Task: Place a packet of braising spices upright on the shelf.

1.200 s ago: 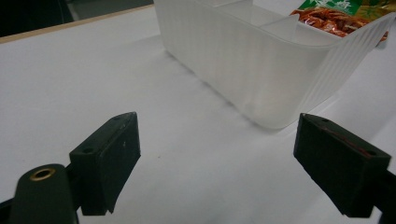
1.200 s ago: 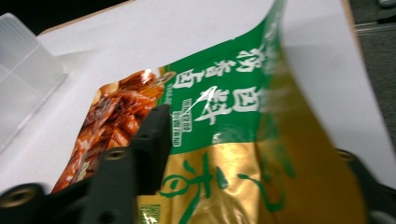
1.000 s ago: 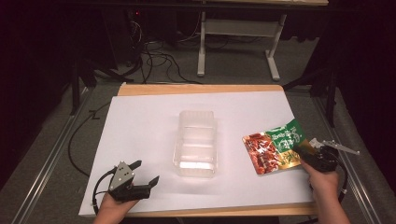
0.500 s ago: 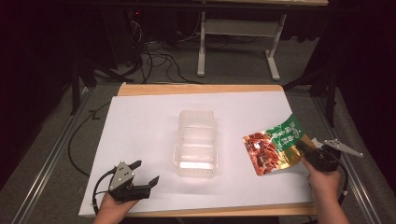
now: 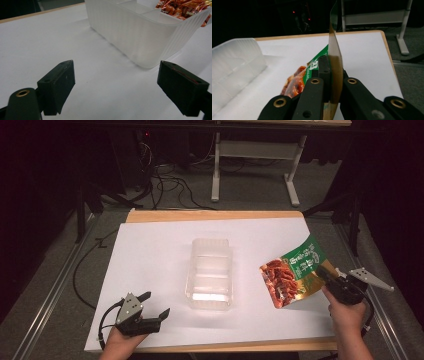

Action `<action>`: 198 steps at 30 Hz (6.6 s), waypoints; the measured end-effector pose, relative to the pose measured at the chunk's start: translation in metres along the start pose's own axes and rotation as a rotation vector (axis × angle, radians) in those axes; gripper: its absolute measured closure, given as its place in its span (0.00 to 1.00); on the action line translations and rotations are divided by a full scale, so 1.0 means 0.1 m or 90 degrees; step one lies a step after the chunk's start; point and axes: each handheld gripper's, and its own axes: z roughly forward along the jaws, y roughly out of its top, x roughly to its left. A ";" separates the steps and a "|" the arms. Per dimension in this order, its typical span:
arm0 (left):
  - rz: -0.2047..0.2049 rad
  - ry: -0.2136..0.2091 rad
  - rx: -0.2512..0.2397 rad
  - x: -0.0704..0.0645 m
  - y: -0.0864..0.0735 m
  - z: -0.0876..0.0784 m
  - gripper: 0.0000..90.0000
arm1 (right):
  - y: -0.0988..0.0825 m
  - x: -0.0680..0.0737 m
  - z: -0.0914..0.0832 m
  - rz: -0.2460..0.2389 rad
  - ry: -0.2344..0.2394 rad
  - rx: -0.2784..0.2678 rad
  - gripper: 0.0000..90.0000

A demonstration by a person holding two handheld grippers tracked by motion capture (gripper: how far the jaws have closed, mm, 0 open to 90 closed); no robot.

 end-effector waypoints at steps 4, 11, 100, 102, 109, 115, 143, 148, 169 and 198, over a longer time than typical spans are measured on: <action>0.001 0.001 -0.001 0.00 0.00 0.00 0.17 | 0.07 0.10 -0.03 -0.010 0.016 -0.021 1.00; 0.003 0.004 -0.005 0.00 0.01 -0.01 0.17 | 0.19 0.32 -0.03 -0.031 0.053 -0.047 1.00; -0.028 0.063 -0.051 0.06 -0.07 -0.25 0.17 | 0.74 1.97 0.49 -0.144 0.384 -0.139 1.00; -0.032 0.069 -0.053 0.07 -0.08 -0.29 0.17 | 0.74 2.00 0.52 -0.147 0.390 -0.136 1.00; -0.038 0.080 -0.052 0.08 -0.12 -0.37 0.17 | 0.71 2.07 0.60 -0.147 0.406 -0.126 1.00; -0.039 0.082 -0.052 0.09 -0.14 -0.39 0.17 | 0.69 2.11 0.60 -0.151 0.417 -0.122 1.00; -0.037 0.073 -0.044 0.07 -0.14 -0.37 0.17 | 0.62 2.19 0.64 -0.154 0.423 -0.112 1.00; -0.037 0.070 -0.040 0.07 -0.14 -0.35 0.17 | 0.60 2.21 0.66 -0.154 0.426 -0.108 1.00; -0.038 0.071 -0.042 0.07 -0.14 -0.36 0.17 | 0.53 2.27 0.76 -0.158 0.418 -0.098 1.00; -0.033 0.065 -0.046 0.07 -0.11 -0.33 0.17 | 0.31 2.13 0.84 -0.143 0.369 -0.072 1.00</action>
